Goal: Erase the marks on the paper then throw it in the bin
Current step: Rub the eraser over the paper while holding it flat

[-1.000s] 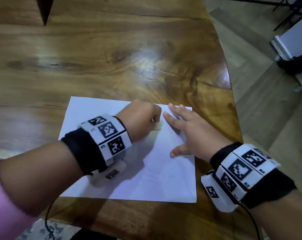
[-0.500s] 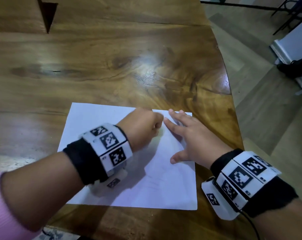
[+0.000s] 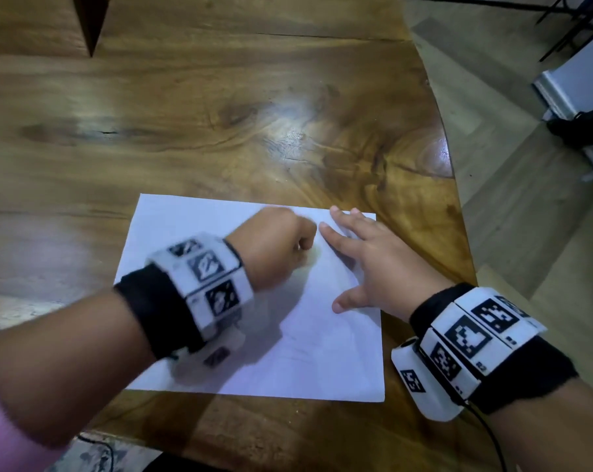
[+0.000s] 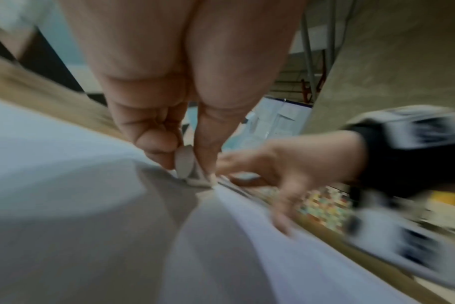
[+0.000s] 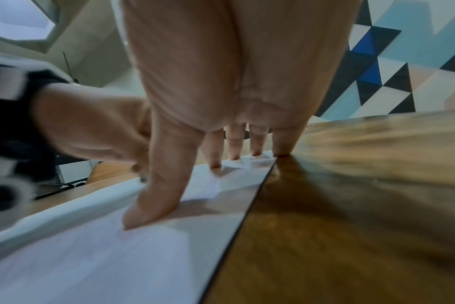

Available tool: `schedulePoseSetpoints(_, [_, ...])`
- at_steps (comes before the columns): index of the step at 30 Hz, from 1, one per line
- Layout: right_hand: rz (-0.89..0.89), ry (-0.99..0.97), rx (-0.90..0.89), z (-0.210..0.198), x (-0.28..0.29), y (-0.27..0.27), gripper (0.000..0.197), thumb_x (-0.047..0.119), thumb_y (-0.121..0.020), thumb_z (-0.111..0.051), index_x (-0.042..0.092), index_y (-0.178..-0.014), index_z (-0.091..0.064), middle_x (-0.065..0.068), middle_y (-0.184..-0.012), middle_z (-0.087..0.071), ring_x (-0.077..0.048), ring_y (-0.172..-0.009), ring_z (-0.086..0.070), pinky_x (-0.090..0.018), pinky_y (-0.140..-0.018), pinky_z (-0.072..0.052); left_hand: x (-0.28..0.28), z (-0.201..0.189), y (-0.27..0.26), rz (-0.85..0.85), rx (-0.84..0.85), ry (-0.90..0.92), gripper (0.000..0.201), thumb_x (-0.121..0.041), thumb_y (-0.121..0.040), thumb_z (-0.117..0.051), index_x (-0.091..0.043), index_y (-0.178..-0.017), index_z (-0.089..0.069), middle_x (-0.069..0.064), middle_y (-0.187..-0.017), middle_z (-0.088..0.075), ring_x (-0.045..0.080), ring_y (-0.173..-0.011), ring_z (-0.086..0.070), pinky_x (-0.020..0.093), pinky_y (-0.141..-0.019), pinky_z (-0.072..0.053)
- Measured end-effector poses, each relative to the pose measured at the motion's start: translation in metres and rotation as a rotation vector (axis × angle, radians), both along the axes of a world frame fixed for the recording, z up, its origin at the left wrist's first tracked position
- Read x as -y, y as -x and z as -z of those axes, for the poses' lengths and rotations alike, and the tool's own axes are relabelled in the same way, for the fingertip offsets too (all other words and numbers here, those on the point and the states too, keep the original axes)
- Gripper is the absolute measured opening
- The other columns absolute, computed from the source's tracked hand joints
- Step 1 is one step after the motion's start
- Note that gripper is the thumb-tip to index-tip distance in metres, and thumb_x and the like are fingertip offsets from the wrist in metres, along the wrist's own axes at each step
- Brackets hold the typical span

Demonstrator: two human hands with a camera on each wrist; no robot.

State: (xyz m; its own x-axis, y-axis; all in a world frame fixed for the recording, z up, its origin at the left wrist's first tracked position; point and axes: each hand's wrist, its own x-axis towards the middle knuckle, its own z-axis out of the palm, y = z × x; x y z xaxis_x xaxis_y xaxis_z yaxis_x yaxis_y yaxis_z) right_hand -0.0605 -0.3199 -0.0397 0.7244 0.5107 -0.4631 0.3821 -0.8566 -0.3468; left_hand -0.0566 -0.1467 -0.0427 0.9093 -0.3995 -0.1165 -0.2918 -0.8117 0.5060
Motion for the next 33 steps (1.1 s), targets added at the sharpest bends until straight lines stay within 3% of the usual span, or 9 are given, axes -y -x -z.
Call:
schedulePoseSetpoints(2, [0.004,-0.006,-0.001,0.001,0.001,0.000,0.109,0.040,-0.066,-0.079,0.030,-0.148,-0.010,0.011,-0.157,0.011,-0.010,-0.145,0.010,-0.021,-0.114,-0.003,-0.009,0.003,0.036,0.126,-0.035,0.055,0.015,-0.021,-0.073,-0.049,-0.014,-0.064,-0.058,0.002,-0.063,-0.049,0.024,-0.061,-0.050,0.024,-0.056,-0.027])
schedulePoseSetpoints(5, [0.013,-0.007,-0.015,0.001,0.001,0.001,0.109,0.041,-0.066,-0.079,0.030,-0.149,-0.008,0.013,-0.157,0.011,-0.009,-0.144,0.011,-0.022,-0.115,-0.004,-0.020,0.004,0.059,0.193,-0.200,0.041,0.011,-0.021,-0.074,-0.058,-0.016,-0.064,-0.058,-0.002,-0.068,-0.048,0.015,-0.061,-0.047,0.022,-0.061,-0.036])
schedulePoseSetpoints(10, [0.004,-0.014,-0.006,0.000,0.001,0.002,0.109,0.040,-0.066,-0.080,0.030,-0.148,-0.009,0.012,-0.157,0.010,-0.010,-0.144,0.011,-0.019,-0.112,-0.002,-0.005,-0.001,0.003,0.054,-0.039,0.022,0.012,-0.020,-0.077,-0.056,-0.012,-0.081,-0.065,0.006,-0.075,-0.059,0.021,-0.070,-0.050,0.021,-0.056,-0.022])
schedulePoseSetpoints(12, [0.004,-0.011,-0.005,0.001,0.001,0.001,0.110,0.040,-0.066,-0.080,0.030,-0.148,-0.008,0.012,-0.157,0.011,-0.010,-0.144,0.011,-0.018,-0.112,-0.002,-0.001,0.002,-0.009,0.020,-0.064,-0.033,0.011,-0.013,-0.079,-0.059,-0.012,-0.089,-0.064,0.002,-0.081,-0.052,0.021,-0.078,-0.051,0.022,-0.061,-0.028])
schedulePoseSetpoints(14, [0.002,-0.003,-0.003,0.001,0.000,0.000,0.111,0.041,-0.066,-0.080,0.030,-0.148,-0.007,0.011,-0.157,0.012,-0.010,-0.144,0.011,-0.019,-0.112,-0.002,-0.003,0.000,0.005,0.073,-0.058,-0.031,0.008,-0.014,-0.080,-0.056,-0.012,-0.083,-0.063,0.004,-0.080,-0.053,0.024,-0.079,-0.053,0.029,-0.069,-0.037])
schedulePoseSetpoints(17, [0.014,-0.012,-0.015,0.002,-0.001,0.000,0.111,0.040,-0.065,-0.080,0.032,-0.148,-0.007,0.012,-0.157,0.014,-0.008,-0.144,0.012,-0.018,-0.112,-0.001,-0.010,0.001,0.037,0.175,-0.086,0.036,0.016,-0.021,-0.074,-0.051,-0.013,-0.062,-0.056,0.004,-0.067,-0.048,0.022,-0.060,-0.045,0.029,-0.058,-0.038])
schedulePoseSetpoints(20, [0.024,-0.034,-0.044,0.002,-0.006,0.005,0.111,0.038,-0.066,-0.080,0.033,-0.148,-0.005,0.013,-0.156,0.016,-0.007,-0.143,0.014,-0.018,-0.112,-0.001,-0.020,0.008,0.051,0.180,-0.142,0.044,0.016,-0.027,-0.076,-0.055,-0.015,-0.066,-0.056,0.003,-0.071,-0.051,0.020,-0.062,-0.049,0.026,-0.060,-0.037])
schedulePoseSetpoints(25, [0.060,-0.028,-0.036,0.002,-0.014,0.009,0.109,0.040,-0.070,-0.077,0.032,-0.148,-0.002,0.011,-0.156,0.018,-0.007,-0.143,0.015,-0.022,-0.114,-0.003,-0.035,0.006,0.044,0.150,-0.153,0.073,0.035,-0.044,-0.069,-0.039,-0.016,-0.068,-0.059,0.006,-0.071,-0.057,0.021,-0.061,-0.055,0.025,-0.061,-0.038])
schedulePoseSetpoints(33, [0.049,-0.032,-0.032,0.002,-0.026,0.003,0.106,0.041,-0.072,-0.075,0.030,-0.149,-0.003,0.010,-0.156,0.017,-0.008,-0.144,0.014,-0.025,-0.115,-0.006,-0.046,-0.001,0.035,0.106,-0.109,0.016,0.014,-0.027,-0.075,-0.066,-0.014,-0.073,-0.063,0.002,-0.072,-0.052,0.020,-0.063,-0.051,0.017,-0.055,-0.033])
